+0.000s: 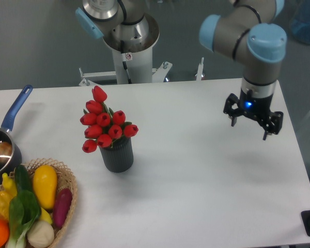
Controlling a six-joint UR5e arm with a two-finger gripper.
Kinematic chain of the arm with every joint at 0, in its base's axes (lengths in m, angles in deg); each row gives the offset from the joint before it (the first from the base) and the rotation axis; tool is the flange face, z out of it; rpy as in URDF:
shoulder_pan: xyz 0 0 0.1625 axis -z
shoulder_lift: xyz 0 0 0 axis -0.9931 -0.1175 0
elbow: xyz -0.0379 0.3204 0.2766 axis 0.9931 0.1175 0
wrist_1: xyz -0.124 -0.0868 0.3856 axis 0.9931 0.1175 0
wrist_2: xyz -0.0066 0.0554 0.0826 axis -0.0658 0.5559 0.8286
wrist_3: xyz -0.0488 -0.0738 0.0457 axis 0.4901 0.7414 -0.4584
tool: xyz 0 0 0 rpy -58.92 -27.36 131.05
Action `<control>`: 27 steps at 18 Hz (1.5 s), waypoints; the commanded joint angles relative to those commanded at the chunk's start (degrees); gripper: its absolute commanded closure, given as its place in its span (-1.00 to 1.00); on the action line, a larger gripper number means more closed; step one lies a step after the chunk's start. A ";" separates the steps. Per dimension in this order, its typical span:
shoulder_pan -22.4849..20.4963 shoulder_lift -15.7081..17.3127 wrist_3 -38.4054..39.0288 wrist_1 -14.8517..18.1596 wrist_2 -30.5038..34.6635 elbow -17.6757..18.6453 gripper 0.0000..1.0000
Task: Pick up the flowers from the vase
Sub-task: 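Move the open gripper toward the red tulips in the black vase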
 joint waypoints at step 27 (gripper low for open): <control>6.24 19.69 7.82 1.93 -35.65 23.73 -1.00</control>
